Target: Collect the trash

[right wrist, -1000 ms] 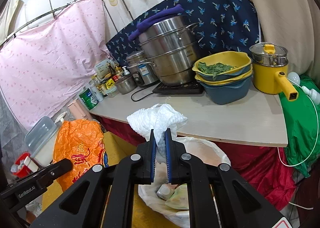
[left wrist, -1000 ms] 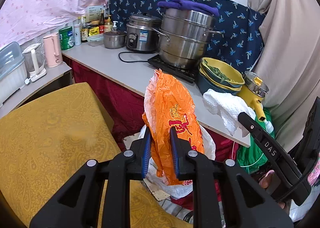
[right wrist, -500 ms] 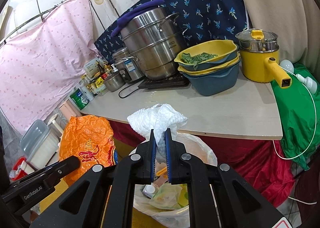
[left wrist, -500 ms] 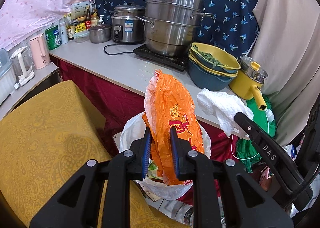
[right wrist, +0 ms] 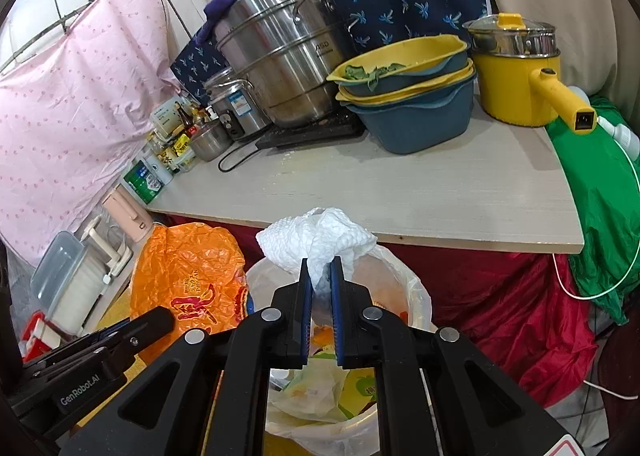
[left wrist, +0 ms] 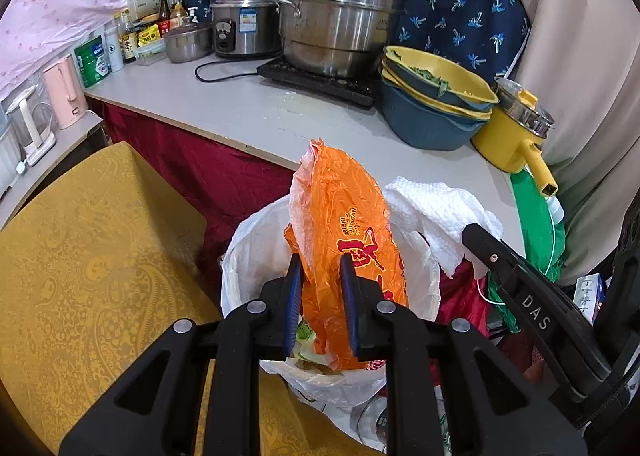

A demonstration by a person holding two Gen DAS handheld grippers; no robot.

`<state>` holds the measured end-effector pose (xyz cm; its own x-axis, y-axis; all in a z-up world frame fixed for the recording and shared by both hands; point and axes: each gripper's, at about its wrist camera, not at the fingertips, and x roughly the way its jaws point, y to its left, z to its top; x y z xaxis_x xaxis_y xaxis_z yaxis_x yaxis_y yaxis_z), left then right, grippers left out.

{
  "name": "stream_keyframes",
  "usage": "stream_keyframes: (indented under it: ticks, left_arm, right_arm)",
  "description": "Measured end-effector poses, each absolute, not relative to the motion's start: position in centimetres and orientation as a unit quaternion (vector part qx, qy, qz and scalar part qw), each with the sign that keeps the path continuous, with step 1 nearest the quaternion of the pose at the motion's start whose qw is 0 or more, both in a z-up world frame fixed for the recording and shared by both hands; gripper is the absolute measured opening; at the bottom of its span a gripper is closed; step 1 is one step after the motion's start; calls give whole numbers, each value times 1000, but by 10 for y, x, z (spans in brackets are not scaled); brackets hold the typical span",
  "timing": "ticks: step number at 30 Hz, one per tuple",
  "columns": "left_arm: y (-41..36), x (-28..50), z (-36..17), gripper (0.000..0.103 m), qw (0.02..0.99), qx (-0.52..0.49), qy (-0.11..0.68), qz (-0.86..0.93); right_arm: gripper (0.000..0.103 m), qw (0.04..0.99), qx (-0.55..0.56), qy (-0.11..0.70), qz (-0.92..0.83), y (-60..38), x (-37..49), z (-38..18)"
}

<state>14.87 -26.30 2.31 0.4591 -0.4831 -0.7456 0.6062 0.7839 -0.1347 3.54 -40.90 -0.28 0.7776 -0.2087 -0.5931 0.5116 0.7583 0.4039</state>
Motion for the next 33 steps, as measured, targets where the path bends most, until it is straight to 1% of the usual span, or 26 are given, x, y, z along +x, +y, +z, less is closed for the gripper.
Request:
stream_keyframes:
  ticks: [4, 7, 8, 9, 10, 12, 15, 20, 24, 28, 29, 31, 33]
  left_arm:
    - [-267, 156, 10, 19, 846, 75, 422, -317]
    - [-270, 162, -1, 23, 844, 74, 427, -317]
    - [-270, 164, -5, 27, 846, 73, 426, -312]
    - [-269, 165, -7, 40, 850, 72, 423, -305]
    - [-268, 166, -8, 50, 852, 71, 421, -302]
    - [-266, 167, -12, 56, 857, 75, 416, -296]
    - [-264, 168, -15, 63, 859, 81, 416, -288]
    - [-257, 166, -14, 69, 865, 85, 410, -279]
    - [-251, 158, -6, 78, 874, 94, 392, -270]
    - [-241, 149, 4, 83, 882, 95, 379, -262]
    - [-239, 148, 7, 84, 884, 95, 377, -260]
    - [-232, 142, 14, 84, 889, 97, 368, -254]
    - [-225, 136, 20, 86, 893, 98, 362, -249]
  right_arm:
    - [9, 894, 288, 276, -202, -413, 43, -15]
    - [11, 891, 291, 285, -202, -415, 48, -25]
    - [13, 890, 293, 288, -199, -416, 51, -29]
    - [15, 888, 294, 291, -201, -417, 53, -32]
    - [21, 886, 293, 293, -206, -417, 54, -35]
    - [32, 884, 300, 296, -204, -418, 56, -39]
    - [37, 886, 293, 293, -206, -414, 57, -38]
    - [46, 893, 281, 283, -208, -407, 52, -24]
    - [57, 898, 276, 271, -209, -402, 43, -10]
    - [66, 904, 257, 265, -216, -392, 35, 5]
    - [67, 906, 248, 265, -219, -388, 31, 10]
    - [71, 909, 232, 263, -225, -381, 24, 17]
    - [73, 912, 224, 261, -225, -375, 16, 24]
